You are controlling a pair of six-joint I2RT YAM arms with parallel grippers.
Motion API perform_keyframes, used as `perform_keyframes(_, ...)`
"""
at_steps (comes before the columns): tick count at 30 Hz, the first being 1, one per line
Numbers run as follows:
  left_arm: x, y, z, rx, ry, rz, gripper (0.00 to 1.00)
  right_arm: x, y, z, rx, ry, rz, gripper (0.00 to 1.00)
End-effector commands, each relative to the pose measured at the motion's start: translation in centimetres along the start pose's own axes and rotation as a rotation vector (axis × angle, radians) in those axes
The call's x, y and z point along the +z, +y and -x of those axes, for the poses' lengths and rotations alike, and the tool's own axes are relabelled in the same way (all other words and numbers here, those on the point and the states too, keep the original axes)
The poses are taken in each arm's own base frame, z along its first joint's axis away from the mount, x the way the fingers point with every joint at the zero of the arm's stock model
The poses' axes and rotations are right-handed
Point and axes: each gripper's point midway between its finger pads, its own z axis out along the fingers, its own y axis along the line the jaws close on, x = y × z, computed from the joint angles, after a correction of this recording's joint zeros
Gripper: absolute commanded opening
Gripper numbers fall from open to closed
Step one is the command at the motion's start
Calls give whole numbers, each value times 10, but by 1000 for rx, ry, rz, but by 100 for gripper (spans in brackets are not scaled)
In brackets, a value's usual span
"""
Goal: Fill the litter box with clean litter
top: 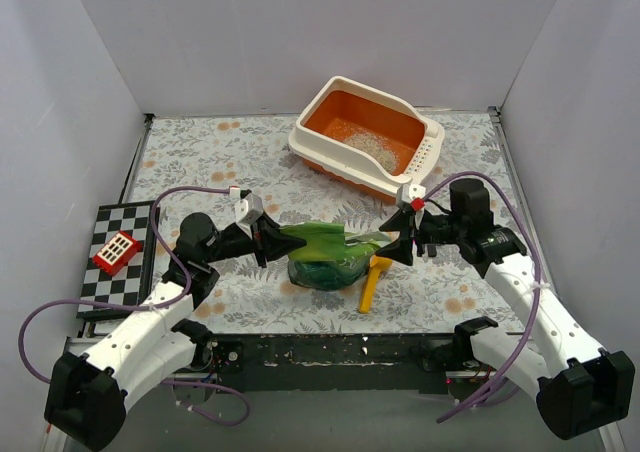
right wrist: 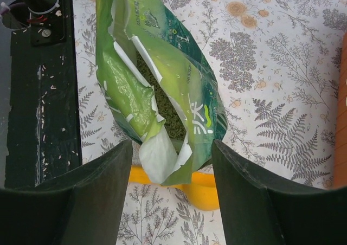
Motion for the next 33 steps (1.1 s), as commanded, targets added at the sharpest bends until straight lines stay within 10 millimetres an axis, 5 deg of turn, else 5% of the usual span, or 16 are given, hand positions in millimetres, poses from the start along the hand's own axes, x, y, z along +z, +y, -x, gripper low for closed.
perform_keyframes(1, -1, 5, -8, -21, 15, 22, 0, 4, -7, 6, -38, -28, -14, 65)
perform_keyframes(8, -1, 9, -9, -23, 19, 36, 0, 7, -22, -2, -14, 6, -69, 44)
perform_keyframes(9, -1, 9, -10, -27, 22, 35, 0, 7, -25, -3, -12, 13, -82, 37)
perform_keyframes(11, 0, 10, -9, -30, 16, 40, 0, 7, -31, -4, 5, 22, -113, 6)
perform_keyframes(12, 1, 10, -6, -30, 11, 40, 0, 6, -35, -6, 23, 28, -136, 1)
perform_keyframes(15, 5, 11, 6, -34, 10, 29, 0, 4, -36, 3, 69, -13, -138, 1)
perform_keyframes(23, 27, 32, 40, -201, 98, 85, 3, -3, 15, 35, 302, -163, 99, 1)
perform_keyframes(29, 38, 38, 4, -572, 274, 84, 6, -4, 25, 32, 571, -158, 92, 1)
perform_keyframes(33, 31, 32, -20, -635, 305, 74, 11, -8, 28, 34, 594, -145, 75, 1)
